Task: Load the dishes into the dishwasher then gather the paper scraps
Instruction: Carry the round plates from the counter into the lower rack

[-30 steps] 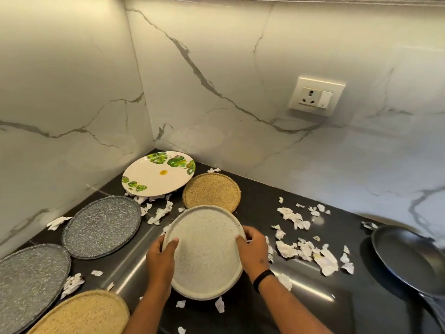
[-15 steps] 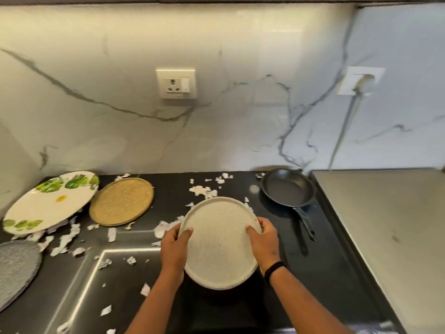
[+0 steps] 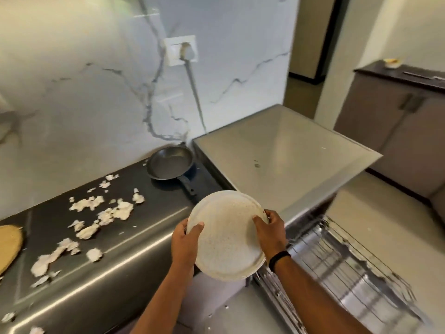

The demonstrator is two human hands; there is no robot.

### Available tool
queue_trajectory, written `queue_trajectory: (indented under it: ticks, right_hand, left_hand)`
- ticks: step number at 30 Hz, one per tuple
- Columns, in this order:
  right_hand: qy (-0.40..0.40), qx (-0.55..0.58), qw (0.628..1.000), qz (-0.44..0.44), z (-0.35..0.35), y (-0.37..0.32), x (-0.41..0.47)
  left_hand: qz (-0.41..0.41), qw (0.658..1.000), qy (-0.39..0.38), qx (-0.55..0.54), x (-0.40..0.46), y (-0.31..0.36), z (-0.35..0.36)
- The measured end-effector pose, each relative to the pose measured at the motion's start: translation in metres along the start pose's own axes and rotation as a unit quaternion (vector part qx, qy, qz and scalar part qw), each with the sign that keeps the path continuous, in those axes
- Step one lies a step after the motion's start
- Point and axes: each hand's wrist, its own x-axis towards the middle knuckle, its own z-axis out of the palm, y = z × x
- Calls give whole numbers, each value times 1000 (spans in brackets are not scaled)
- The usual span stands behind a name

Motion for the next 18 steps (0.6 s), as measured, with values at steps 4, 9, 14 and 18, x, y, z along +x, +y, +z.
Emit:
queue_trajectory:
  ticks: [4,9,14,18]
  right_hand:
    - [76,42,996,32,-75,27,4]
    - [170,114,977,60,-145,58,-1]
    - [259,192,942,97,-197,85,-6]
    - [310,233,912,138,-224,103,1]
  left_hand:
    - [-1,996,-84,34,-25,-2,68]
    - [3,979,-185,87,-46,-9,139]
    - [-24,958,-259,123,-56,-24,201]
    - [-26,936,-319,147,-62,-37,246]
